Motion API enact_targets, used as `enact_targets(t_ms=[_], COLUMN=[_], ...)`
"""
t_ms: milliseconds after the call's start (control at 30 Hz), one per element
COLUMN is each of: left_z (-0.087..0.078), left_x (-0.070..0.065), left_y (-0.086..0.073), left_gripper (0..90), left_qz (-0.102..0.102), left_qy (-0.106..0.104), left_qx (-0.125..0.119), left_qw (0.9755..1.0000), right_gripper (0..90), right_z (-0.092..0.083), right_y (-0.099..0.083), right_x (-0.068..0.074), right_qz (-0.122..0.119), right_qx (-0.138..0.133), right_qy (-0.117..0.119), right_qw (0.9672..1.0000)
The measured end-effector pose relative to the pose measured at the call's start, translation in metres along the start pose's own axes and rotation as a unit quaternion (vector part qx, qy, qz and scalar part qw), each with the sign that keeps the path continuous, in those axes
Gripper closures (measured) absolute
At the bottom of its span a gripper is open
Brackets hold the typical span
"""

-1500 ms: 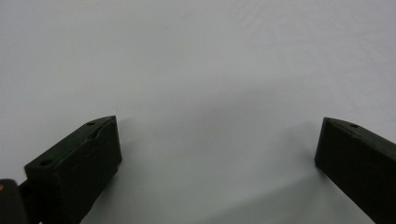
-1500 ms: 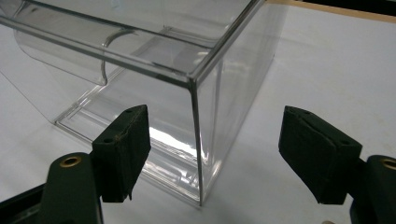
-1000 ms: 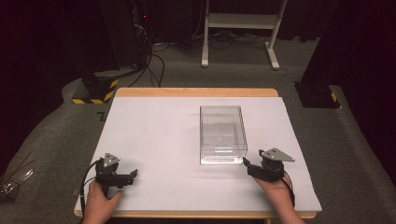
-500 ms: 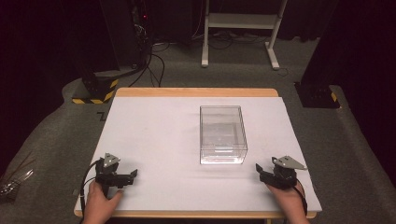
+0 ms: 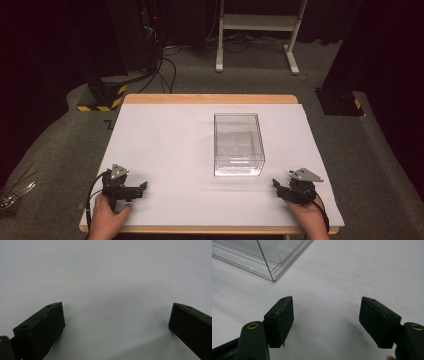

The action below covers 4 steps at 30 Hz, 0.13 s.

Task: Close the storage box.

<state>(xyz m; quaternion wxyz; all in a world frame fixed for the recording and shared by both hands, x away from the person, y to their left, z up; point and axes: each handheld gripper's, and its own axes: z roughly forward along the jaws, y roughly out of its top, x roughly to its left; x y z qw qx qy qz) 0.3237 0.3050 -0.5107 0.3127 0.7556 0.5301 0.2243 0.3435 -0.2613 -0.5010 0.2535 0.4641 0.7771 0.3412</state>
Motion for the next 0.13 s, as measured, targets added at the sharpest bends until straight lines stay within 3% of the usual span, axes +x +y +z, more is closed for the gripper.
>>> enact_targets(t_ms=[133], left_z=[0.0000], left_x=[0.0000], left_y=[0.0000], left_gripper=[0.6], left_qz=[0.000], left_qy=[0.000], left_qx=[0.000], left_qw=[1.0000], right_gripper=[28.6], right_z=[0.0006], right_y=[0.0001], right_x=[0.0041], right_qz=[-0.016], right_qx=[0.003], right_qy=[-0.008], right_qw=[0.9998])
